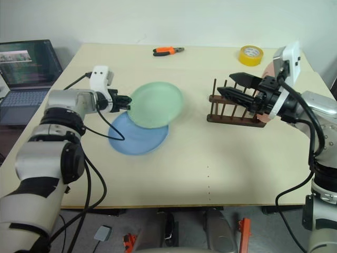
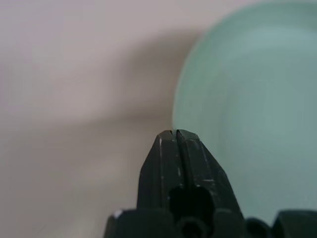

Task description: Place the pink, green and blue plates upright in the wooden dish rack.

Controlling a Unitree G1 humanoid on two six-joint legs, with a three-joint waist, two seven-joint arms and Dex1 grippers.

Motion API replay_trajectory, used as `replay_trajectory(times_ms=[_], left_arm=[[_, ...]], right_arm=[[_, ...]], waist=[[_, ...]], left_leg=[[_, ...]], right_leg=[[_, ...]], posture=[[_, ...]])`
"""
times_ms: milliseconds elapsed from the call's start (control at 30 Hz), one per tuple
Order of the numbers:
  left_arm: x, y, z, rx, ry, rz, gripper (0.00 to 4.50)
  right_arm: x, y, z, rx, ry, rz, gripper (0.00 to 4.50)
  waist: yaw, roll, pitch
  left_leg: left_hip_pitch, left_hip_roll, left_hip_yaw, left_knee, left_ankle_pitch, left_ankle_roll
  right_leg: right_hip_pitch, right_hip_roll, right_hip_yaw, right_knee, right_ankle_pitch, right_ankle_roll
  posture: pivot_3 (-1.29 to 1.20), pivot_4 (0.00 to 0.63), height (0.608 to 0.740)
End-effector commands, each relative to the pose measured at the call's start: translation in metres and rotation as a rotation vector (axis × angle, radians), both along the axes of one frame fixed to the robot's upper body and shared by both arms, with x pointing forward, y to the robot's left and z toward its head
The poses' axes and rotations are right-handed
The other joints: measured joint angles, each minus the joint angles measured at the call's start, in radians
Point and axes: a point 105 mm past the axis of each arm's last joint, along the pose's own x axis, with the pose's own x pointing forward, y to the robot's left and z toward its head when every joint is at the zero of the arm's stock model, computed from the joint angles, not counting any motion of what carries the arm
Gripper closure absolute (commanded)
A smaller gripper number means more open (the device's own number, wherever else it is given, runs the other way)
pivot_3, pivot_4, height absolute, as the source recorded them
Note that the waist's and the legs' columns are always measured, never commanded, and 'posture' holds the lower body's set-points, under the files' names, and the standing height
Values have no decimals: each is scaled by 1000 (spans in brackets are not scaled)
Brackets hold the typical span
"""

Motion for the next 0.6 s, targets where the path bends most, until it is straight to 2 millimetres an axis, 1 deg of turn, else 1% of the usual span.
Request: replay_trajectory(times_ms=[33, 300, 600], left_arm=[[3, 4, 11, 7, -40, 13, 4480], [4, 6, 20, 6, -65, 16, 4480], [2, 8, 37, -17, -99, -9, 4480]], right_arm=[[-7, 3, 11, 9, -51, 19, 1304], [-7, 4, 10, 11, -51, 23, 1304], [-7, 10, 8, 22, -48, 42, 1304]], waist=[[0, 0, 0], [0, 0, 0], [-1, 0, 0]], left_leg=[[0, 0, 0, 0, 0, 0], [0, 0, 0, 0, 0, 0], [0, 0, 0, 0, 0, 0]], right_leg=[[0, 0, 0, 0, 0, 0], [0, 0, 0, 0, 0, 0], [0, 0, 0, 0, 0, 0]], posture=[[0, 150, 740], [0, 150, 740], [0, 150, 740]])
